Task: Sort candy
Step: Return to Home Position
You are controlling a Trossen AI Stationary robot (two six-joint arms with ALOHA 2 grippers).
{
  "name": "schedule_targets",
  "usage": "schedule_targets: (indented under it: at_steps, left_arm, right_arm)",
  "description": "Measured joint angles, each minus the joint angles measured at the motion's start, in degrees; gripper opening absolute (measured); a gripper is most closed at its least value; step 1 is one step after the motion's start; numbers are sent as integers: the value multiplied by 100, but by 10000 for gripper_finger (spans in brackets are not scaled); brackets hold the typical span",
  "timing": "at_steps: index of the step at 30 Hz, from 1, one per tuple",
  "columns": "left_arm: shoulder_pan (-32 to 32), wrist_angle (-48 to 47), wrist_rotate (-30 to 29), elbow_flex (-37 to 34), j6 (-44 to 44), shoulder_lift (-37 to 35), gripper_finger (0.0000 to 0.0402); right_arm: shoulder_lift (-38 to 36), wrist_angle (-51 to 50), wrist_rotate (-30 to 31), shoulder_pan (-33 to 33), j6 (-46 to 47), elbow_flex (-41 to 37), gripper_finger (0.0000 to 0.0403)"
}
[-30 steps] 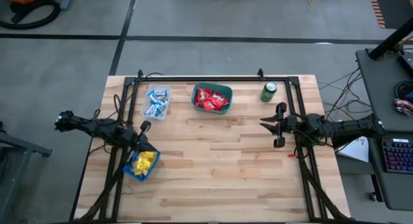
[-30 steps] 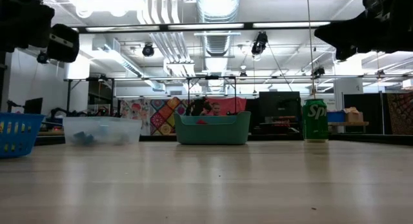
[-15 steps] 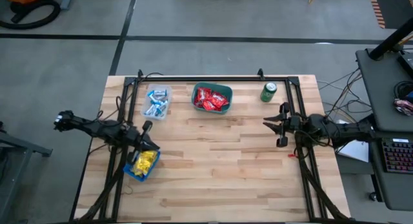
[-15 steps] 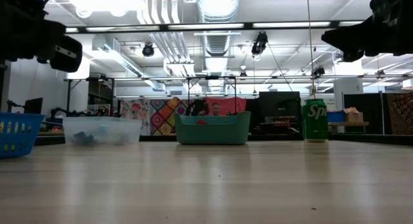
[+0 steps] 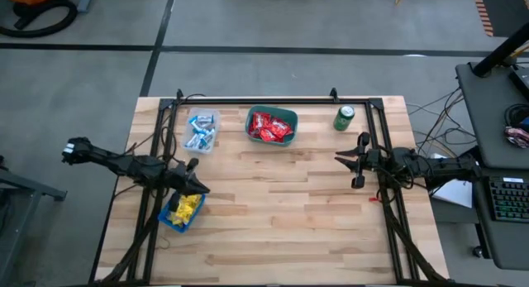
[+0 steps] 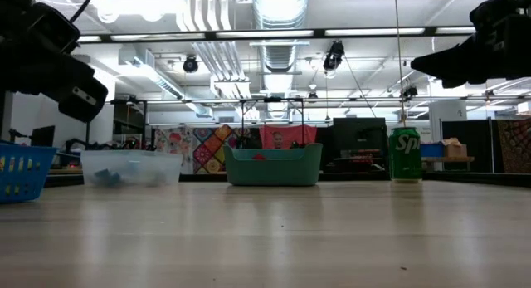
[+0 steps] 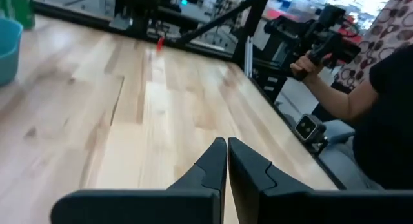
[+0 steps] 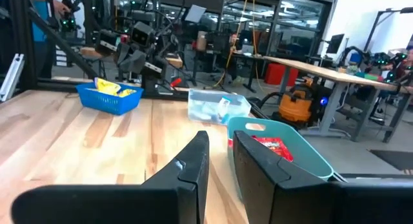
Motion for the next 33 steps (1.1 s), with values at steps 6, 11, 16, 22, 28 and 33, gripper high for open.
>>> schedule_targets:
  at_steps: [6, 11, 16, 22, 28, 33]
  left_arm:
    - [-1, 66, -25, 41, -144, 260, 0]
    - [-4, 489, 101, 10, 77, 369, 0]
    - [-6, 1087, 505, -8, 1317, 362, 0]
    - [-9, 1169, 448, -8, 2534, 464, 0]
    - [-9, 1179, 376, -10, 2646, 564, 0]
    - [-9, 1177, 376, -10, 2646, 637, 0]
  right_arm:
    - [10, -13, 0, 0, 241, 0, 69]
    - [32, -17, 1, 0, 257, -1, 77]
    - [32, -15, 1, 0, 257, -2, 80]
    - [32, -15, 2, 0, 257, -2, 70]
    - [30, -15, 3, 0, 258, -4, 70]
    - [30, -15, 3, 0, 259, -4, 79]
